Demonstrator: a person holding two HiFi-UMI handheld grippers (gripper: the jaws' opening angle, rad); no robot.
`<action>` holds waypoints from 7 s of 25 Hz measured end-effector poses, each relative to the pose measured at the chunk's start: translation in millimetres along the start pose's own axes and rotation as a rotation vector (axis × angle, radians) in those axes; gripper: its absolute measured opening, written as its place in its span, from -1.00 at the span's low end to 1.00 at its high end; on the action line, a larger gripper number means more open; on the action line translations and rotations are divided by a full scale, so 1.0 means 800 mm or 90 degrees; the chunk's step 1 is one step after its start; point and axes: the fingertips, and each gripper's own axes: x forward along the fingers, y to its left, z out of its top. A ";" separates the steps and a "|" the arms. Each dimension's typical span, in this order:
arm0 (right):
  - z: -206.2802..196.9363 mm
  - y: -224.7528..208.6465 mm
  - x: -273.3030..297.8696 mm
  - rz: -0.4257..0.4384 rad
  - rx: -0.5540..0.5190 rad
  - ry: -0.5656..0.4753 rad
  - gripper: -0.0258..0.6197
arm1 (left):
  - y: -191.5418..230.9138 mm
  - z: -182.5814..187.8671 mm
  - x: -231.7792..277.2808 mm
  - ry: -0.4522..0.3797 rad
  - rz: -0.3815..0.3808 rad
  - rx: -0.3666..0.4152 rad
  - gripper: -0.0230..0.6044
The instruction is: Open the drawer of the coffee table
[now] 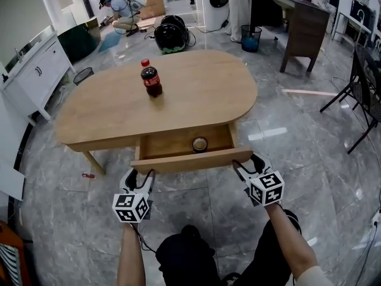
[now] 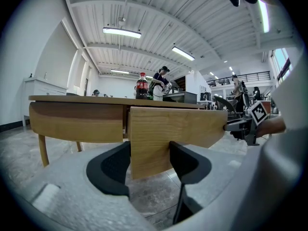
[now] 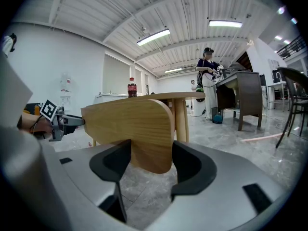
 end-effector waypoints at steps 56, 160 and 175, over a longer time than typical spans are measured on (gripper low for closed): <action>-0.010 0.029 -0.070 -0.036 0.017 0.112 -0.05 | -0.010 -0.034 -0.067 0.069 0.003 -0.055 -0.14; 0.511 0.330 -0.449 -0.032 0.131 0.196 -0.87 | -0.269 0.520 -0.449 0.230 0.049 -0.107 -0.89; 0.497 0.330 -0.443 -0.035 0.121 0.206 -0.87 | -0.266 0.511 -0.448 0.238 0.044 -0.107 -0.89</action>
